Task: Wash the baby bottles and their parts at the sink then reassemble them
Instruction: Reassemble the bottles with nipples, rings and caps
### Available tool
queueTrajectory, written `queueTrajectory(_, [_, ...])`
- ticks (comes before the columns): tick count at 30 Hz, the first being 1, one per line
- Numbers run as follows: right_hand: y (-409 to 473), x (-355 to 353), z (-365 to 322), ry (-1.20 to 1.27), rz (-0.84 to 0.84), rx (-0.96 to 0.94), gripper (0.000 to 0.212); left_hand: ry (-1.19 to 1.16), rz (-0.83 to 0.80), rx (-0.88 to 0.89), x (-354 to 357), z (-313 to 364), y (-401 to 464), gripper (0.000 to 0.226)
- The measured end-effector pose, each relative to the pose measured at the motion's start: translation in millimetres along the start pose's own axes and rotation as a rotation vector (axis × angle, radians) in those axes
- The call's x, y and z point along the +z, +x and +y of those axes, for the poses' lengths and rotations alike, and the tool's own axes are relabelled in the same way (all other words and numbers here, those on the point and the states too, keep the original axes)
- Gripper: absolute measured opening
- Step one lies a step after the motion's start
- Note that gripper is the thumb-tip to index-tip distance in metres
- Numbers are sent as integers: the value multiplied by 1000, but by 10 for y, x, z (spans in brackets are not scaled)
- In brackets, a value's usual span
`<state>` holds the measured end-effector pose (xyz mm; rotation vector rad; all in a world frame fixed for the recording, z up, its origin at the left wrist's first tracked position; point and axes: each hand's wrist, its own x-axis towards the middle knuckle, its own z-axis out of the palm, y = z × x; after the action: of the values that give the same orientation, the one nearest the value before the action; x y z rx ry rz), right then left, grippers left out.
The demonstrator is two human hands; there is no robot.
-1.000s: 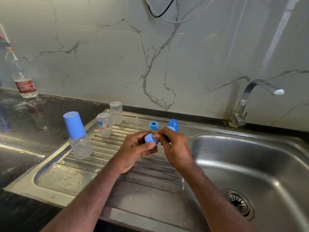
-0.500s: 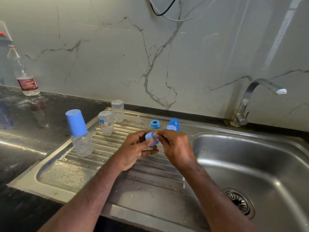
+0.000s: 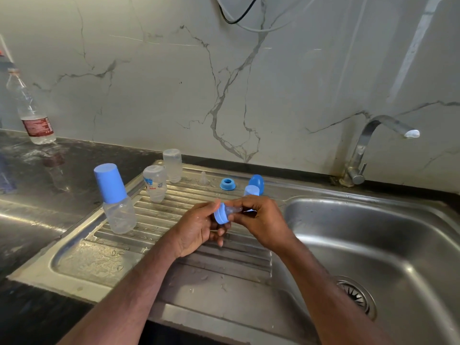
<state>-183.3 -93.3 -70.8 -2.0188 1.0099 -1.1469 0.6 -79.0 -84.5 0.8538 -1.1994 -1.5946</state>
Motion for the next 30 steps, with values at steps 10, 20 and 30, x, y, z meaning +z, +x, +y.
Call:
queueTrajectory(10, [45, 16, 24, 122, 79, 55, 21, -7, 0, 163, -54, -23, 39, 24])
queueTrajectory(20, [24, -25, 96, 297, 39, 155, 42, -117, 32, 88, -22, 14, 31, 47])
queueTrajectory(30, [28, 228, -10, 135, 53, 147, 32, 85, 160, 57, -85, -13, 20, 53])
